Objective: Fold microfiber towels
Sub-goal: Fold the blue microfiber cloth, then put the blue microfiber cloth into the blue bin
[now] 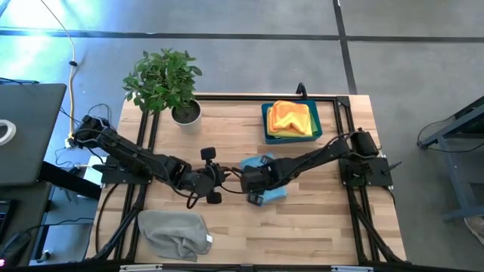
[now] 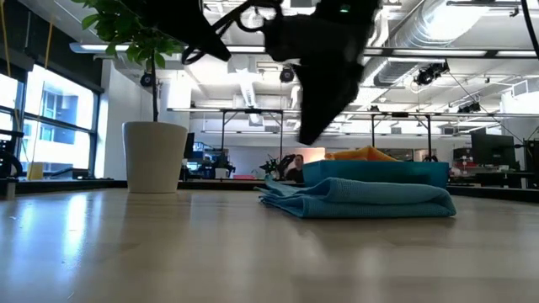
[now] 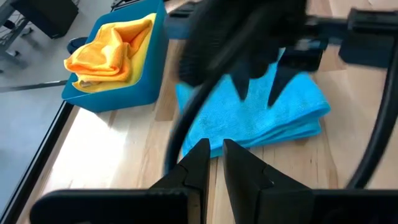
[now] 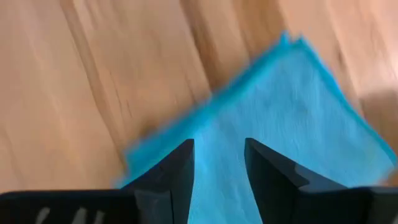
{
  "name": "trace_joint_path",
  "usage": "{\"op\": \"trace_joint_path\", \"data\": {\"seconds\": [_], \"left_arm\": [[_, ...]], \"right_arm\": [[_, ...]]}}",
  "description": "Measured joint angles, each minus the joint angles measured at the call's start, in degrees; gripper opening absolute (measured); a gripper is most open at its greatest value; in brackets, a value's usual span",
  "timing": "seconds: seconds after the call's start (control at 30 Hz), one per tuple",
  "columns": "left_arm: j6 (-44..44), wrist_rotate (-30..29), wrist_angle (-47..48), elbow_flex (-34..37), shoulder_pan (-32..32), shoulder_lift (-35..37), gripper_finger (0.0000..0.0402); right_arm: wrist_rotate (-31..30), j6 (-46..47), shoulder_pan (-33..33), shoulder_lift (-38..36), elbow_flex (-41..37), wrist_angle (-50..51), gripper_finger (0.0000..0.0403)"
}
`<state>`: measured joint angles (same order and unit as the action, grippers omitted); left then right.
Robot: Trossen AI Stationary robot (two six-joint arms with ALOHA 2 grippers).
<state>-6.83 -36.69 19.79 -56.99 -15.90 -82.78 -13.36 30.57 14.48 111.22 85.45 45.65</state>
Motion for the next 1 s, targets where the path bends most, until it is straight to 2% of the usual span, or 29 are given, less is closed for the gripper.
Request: {"op": "trace_joint_path", "data": {"seconds": [0.17,0.37,0.53,0.77,1.0], "left_arm": [[0.2,0.4,-0.1,0.0,0.0,0.0,0.0037],[0.1,-0.4,0.3,0.0,0.1,0.0,0.0037],[0.0,-0.2,0.2,0.0,0.0,0.0,0.0037],[0.0,-1.8,0.2,0.0,0.1,0.0,0.0037],[1.1,-2.2,0.0,0.0,0.1,0.0,0.0037]], "right_arm": [[0.1,-4.8,3.7,0.0,0.0,10.4,0.0134],[0.1,-12.8,10.1,0.1,-0.3,9.8,0.0134],[-2.7,-14.4,12.0,0.3,-7.0,0.6,0.0134],[-4.1,-12.6,11.5,0.3,-16.5,-11.4,0.0134],[-6.0,-12.5,10.9,-0.1,-21.1,-18.8,0.0134]]}}
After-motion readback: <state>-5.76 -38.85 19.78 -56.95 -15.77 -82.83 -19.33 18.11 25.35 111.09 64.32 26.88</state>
